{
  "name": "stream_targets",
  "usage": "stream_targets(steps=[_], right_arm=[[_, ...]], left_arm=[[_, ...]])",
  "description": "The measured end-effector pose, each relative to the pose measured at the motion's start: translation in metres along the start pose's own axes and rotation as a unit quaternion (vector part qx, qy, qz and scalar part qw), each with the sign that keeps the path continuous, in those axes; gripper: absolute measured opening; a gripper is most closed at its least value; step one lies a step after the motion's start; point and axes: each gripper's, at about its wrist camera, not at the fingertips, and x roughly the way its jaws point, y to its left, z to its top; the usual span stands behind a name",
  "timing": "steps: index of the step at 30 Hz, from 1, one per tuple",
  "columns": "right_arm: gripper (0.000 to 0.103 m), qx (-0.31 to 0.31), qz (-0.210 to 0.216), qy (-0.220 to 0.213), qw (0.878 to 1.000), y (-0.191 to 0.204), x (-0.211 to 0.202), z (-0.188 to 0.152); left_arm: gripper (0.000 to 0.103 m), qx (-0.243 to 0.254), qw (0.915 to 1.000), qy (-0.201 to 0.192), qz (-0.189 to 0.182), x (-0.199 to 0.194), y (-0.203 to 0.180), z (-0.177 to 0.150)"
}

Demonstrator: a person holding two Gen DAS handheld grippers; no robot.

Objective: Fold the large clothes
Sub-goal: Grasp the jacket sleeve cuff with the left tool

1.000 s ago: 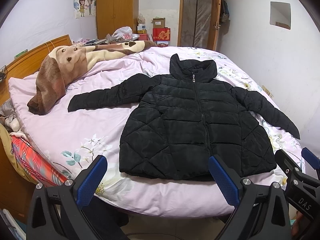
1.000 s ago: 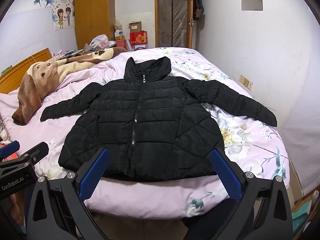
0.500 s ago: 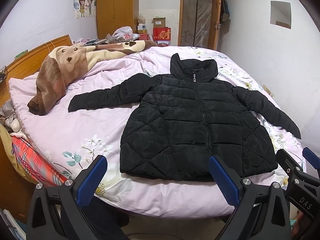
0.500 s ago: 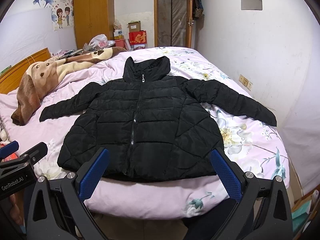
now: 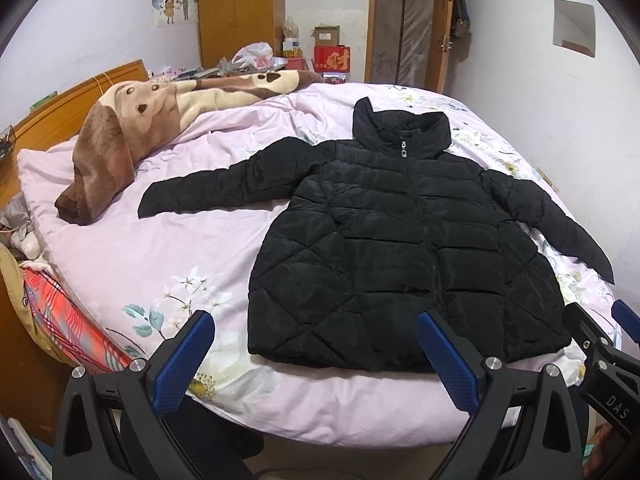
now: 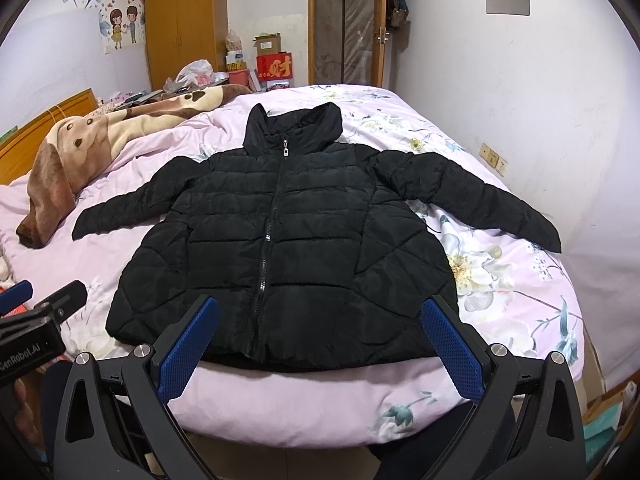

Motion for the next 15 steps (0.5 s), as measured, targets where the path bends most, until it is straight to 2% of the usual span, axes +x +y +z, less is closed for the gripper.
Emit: stream_targets(steps=[3,7,10,15], right_arm=[[0.101,-0.005,0.017,-0.012,1.0,0.004,0.009,0.007],[0.101,-0.03,0.04,-0.041,0.998,0.018,0.029,0.021],[0.101,-0.033,0.077,-0.049,0.995,0.029,0.051,0.035],[0.101,-0.048,0.115,-0.043,0.991,0.052,0.093,0.059]], left_arm=[[0.102,-0.012,0.9999,0.002,0.001,0.015,0.013,0.009],[0.102,-0.032,0.9988,-0.032,0.02,0.035,0.042,0.025],[0.102,-0.085,0.9963,-0.011,0.012,0.068,0.083,0.043],[0.102,-0.102,0.9938,-0.008,0.043,0.116,0.139,0.07]])
